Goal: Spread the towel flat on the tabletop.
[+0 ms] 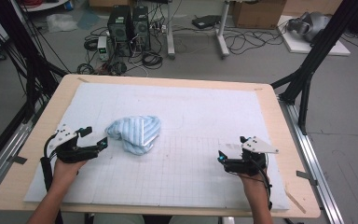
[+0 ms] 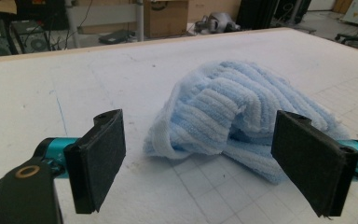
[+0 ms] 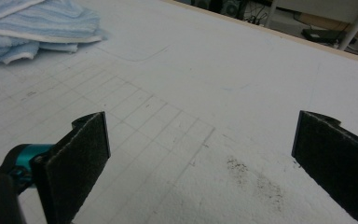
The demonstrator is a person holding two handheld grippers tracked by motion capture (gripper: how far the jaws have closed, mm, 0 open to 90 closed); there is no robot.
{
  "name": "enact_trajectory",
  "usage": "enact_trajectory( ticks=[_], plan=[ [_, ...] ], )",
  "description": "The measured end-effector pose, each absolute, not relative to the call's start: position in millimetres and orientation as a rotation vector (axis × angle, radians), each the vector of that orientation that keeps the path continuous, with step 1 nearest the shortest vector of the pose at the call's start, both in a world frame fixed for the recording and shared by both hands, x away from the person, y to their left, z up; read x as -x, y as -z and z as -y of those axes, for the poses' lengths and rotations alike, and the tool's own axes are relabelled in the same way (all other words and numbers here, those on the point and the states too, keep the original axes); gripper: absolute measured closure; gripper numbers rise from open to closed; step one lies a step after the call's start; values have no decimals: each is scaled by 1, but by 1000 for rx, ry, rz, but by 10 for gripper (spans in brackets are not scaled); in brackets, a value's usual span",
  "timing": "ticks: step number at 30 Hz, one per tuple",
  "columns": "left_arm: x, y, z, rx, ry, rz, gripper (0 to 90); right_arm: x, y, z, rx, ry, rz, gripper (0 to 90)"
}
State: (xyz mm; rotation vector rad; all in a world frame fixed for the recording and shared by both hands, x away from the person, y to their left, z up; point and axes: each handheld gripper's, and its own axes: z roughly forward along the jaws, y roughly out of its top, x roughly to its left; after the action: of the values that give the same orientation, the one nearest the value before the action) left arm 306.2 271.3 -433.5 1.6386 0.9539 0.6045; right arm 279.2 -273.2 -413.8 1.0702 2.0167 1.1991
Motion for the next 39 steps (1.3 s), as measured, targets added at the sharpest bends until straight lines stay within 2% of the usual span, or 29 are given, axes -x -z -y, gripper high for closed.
enact_trajectory(
  ticks=[7, 16, 18, 22, 23, 24, 32, 39],
  plan=[
    [-312, 430, -261, -1683, -590, -939, 190, -279, 414, 265, -1050, -1195, -2036, 32],
    [-353, 433, -219, -1924, -575, -921, 210, -282, 416, 264, -1061, -1181, -2054, 32],
    [-356, 433, -214, -1942, -568, -897, 301, -283, 417, 264, -1062, -1176, -2060, 32],
    [-357, 428, -208, -1937, -593, -826, 746, -284, 418, 263, -1059, -1170, -2069, 32],
    [-356, 425, -207, -1916, -586, -817, 746, -284, 418, 263, -1059, -1170, -2069, 32],
    [-357, 419, -204, -1896, -561, -793, 786, -284, 418, 263, -1059, -1174, -2069, 32],
    [-360, 395, -187, -1838, -514, -701, 794, -282, 417, 264, -1068, -1187, -2061, 32],
    [-381, 372, -162, -1813, -469, -662, 793, -283, 417, 262, -1061, -1190, -2067, 32]
  ],
)
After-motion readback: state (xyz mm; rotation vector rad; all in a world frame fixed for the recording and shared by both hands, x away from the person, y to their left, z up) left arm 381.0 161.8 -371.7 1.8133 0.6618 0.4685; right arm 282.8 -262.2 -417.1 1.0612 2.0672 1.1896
